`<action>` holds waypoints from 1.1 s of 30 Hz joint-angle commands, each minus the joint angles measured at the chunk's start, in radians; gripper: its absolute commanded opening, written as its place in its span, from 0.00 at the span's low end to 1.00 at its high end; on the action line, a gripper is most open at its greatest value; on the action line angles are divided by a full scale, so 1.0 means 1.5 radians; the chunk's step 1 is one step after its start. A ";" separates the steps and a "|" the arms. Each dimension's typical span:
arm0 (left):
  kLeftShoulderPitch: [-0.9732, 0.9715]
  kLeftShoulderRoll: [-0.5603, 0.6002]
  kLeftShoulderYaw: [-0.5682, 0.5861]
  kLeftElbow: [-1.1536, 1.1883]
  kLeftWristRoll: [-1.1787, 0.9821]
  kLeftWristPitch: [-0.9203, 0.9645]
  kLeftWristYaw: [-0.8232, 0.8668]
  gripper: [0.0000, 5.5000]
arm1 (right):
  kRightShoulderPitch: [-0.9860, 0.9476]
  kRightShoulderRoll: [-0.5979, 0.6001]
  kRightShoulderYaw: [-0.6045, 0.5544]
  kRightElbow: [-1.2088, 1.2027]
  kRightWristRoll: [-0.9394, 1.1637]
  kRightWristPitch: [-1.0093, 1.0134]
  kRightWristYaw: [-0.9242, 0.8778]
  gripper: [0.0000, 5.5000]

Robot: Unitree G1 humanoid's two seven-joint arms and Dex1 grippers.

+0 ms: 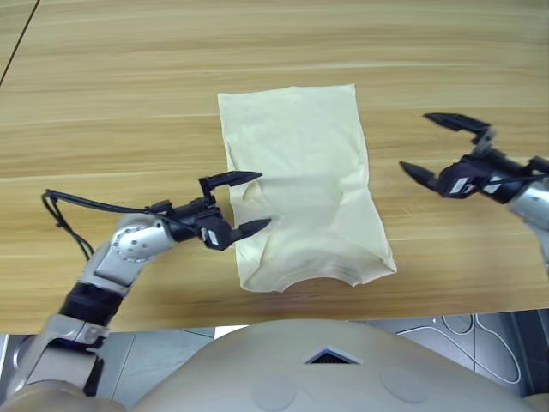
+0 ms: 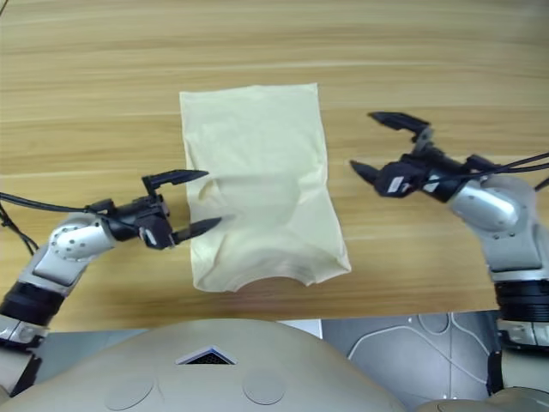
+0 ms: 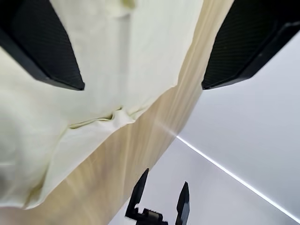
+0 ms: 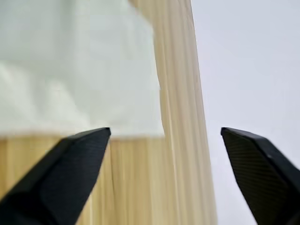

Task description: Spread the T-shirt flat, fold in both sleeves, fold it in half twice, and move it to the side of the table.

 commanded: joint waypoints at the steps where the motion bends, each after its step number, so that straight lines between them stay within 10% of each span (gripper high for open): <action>1: 0.111 0.098 0.052 -0.008 0.005 0.001 -0.035 0.98 | 0.106 -0.058 -0.012 0.029 -0.050 -0.039 0.021 0.96; 24: 0.153 0.098 -0.021 0.038 0.167 -0.013 -0.057 0.98 | 0.227 -0.054 0.136 -0.040 -0.026 -0.130 0.094 0.98; 33: 0.141 0.104 -0.052 0.043 0.161 -0.025 -0.070 0.74 | 0.235 -0.050 0.140 -0.034 -0.027 -0.132 0.091 0.98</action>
